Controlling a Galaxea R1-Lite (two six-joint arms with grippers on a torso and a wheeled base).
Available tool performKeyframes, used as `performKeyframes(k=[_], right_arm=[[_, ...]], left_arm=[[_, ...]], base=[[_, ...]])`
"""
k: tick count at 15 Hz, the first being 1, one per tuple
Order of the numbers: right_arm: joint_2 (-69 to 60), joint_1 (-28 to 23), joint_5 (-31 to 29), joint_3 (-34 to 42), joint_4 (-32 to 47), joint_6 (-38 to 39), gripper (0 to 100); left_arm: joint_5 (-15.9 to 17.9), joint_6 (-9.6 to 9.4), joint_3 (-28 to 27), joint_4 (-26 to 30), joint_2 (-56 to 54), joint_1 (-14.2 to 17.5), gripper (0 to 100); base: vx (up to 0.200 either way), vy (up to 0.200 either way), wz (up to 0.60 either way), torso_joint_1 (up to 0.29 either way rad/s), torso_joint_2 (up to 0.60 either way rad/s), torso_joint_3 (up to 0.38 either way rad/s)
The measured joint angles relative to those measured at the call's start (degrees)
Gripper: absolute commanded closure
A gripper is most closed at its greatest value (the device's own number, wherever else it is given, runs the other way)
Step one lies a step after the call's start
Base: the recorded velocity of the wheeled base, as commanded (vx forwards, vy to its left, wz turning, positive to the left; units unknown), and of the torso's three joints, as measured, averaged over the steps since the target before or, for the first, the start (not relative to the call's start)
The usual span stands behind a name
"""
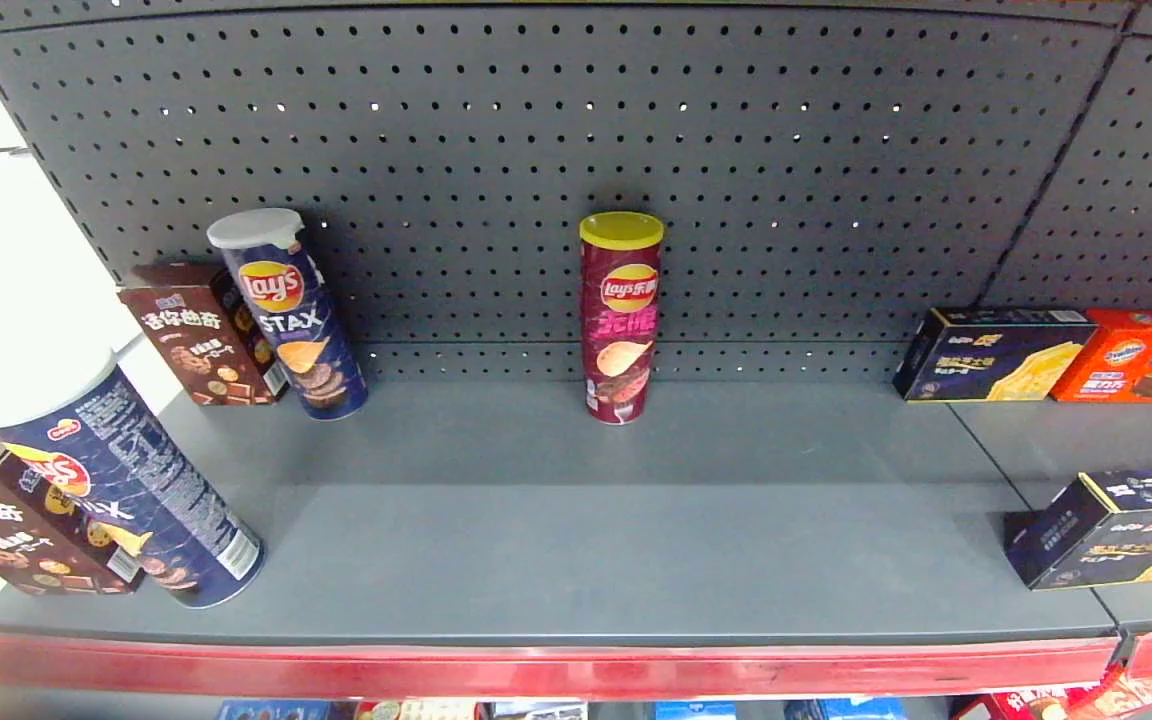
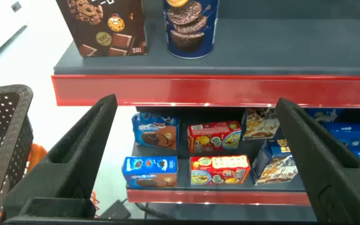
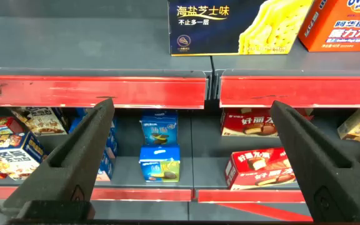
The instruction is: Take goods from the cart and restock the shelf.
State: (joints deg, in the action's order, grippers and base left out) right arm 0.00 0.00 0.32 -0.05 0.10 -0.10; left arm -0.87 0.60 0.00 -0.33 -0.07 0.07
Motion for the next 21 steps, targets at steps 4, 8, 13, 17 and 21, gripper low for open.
performKeyframes(k=[4,8,13,17,21], right_arm=[[0.0,-0.02,-0.34,-0.02,-0.02,-0.22,0],[0.0,-0.05,-0.32,-0.05,0.0,-0.26,0],[0.0,0.0,-0.32,-0.02,0.0,-0.2,0],[0.0,-0.05,-0.37,0.0,-0.02,-0.06,0],[0.0,-0.02,-0.39,0.05,0.0,-0.06,0]], left_arm=[[0.05,-0.02,0.0,0.0,0.0,0.0,0],[0.0,-0.02,0.0,0.0,0.0,0.0,0],[0.27,-0.16,0.0,0.04,0.0,0.0,0],[0.35,-0.22,0.0,0.11,0.0,-0.05,0],[0.38,-0.22,0.0,0.09,0.0,-0.02,0]], base=[[0.0,0.0,0.6,0.001,0.0,0.0],[0.0,0.0,0.6,0.006,0.0,0.001],[0.0,0.0,0.6,0.003,0.0,0.001],[0.0,0.0,0.0,0.0,0.0,0.0],[0.0,0.0,0.0,0.0,0.0,0.0]])
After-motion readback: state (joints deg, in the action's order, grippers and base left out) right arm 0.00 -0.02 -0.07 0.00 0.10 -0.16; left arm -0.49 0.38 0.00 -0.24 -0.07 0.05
